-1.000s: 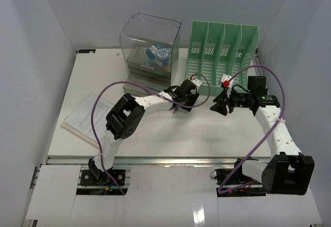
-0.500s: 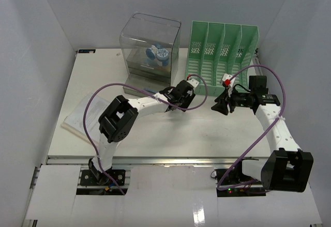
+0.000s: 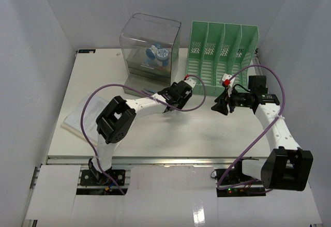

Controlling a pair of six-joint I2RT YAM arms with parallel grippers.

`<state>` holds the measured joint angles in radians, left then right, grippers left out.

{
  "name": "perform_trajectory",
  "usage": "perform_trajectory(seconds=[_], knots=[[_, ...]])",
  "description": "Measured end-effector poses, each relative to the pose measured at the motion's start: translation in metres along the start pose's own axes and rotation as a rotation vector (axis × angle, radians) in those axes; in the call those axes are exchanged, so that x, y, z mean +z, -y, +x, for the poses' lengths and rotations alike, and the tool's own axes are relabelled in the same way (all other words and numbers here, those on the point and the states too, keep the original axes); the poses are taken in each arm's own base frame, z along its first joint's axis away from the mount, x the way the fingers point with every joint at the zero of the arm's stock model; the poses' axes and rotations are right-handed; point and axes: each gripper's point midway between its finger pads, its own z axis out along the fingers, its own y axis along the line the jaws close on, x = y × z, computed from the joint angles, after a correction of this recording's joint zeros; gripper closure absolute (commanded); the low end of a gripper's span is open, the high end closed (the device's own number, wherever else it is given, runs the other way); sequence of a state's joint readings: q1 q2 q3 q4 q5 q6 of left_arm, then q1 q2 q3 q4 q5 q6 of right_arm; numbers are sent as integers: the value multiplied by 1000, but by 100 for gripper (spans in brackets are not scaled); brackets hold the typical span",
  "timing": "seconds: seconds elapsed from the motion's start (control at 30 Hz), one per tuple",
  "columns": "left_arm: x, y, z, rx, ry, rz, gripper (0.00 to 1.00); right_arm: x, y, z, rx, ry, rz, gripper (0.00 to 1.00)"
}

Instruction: Organize the desk

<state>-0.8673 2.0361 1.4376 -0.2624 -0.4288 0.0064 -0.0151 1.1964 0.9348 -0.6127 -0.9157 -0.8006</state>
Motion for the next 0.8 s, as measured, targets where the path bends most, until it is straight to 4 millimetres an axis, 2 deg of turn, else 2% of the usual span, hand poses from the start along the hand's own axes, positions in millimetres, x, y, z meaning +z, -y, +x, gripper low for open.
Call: perform_trajectory(seconds=[0.2, 0.5, 0.8], knots=[[4, -9, 5, 52, -13, -51, 31, 1, 0, 3, 6, -6, -5, 46], [15, -5, 21, 82, -52, -59, 32, 2, 0, 7, 17, -15, -12, 46], [16, -7, 21, 76, -52, -83, 30, 2, 0, 7, 18, -16, -13, 46]])
